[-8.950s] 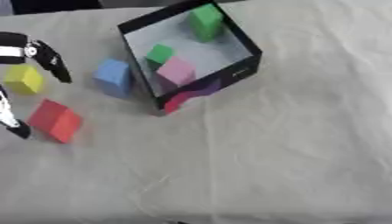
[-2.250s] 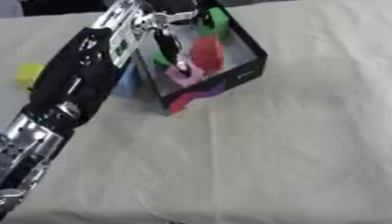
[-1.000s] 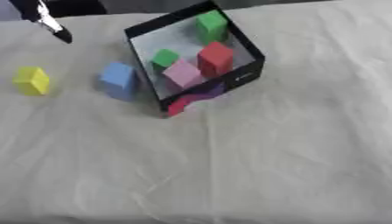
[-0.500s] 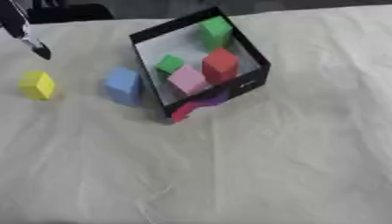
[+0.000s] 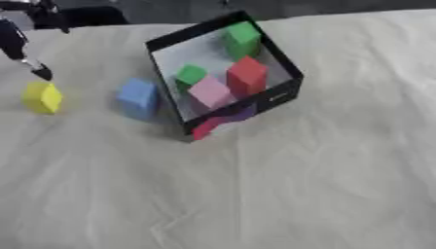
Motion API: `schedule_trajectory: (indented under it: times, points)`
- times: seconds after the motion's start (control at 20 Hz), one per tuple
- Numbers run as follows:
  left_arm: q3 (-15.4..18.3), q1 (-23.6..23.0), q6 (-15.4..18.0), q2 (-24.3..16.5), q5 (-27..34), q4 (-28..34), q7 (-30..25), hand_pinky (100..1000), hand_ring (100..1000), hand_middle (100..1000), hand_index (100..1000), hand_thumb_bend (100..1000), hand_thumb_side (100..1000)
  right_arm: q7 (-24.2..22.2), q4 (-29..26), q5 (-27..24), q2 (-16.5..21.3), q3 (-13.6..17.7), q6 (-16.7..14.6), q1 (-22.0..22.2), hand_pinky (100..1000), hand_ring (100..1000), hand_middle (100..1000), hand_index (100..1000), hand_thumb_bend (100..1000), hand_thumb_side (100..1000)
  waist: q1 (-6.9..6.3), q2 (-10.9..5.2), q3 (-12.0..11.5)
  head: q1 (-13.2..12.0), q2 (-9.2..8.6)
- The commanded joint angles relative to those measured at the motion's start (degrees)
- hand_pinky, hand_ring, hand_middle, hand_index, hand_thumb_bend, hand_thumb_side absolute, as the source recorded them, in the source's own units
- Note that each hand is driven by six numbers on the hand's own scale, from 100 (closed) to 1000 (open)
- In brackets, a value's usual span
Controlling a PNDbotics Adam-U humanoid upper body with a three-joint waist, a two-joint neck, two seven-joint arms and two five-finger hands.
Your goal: Pick up objects on the table and place them in the box.
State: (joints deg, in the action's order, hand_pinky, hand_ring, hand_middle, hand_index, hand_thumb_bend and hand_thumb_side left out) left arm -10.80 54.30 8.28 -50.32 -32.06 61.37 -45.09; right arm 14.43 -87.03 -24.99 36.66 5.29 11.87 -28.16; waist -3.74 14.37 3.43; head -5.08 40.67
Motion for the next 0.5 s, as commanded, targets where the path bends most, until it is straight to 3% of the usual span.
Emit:
schedule_trajectory:
  times: [0.05, 0.25, 0.5]
  points:
    - [0.55, 0.27, -0.02, -3.31, 0.94, 0.68, -0.29, 812, 764, 722, 704, 650, 100, 0.17, -1.16, 0.37, 2.41, 0.56, 0.11, -0.45, 741, 803, 704, 786, 284, 527, 0.37, 0.07, -0.06, -0.11, -0.70]
    - [0.43, -0.55, -0.83, -3.97, 1.85, 1.04, -0.96, 804, 758, 716, 694, 556, 100, 0.10, -1.08, 0.48, 2.50, 0.48, 0.16, -0.38, 741, 803, 704, 786, 284, 528, 0.33, 0.16, -0.15, -0.06, -0.56]
    - [0.13, -2.32, -1.49, -5.21, 2.36, 1.83, -1.67, 803, 760, 719, 689, 531, 100, 0.07, -1.03, 0.59, 2.60, 0.49, 0.17, -0.25, 740, 803, 703, 786, 284, 528, 0.28, 0.19, -0.23, 0.07, -0.41]
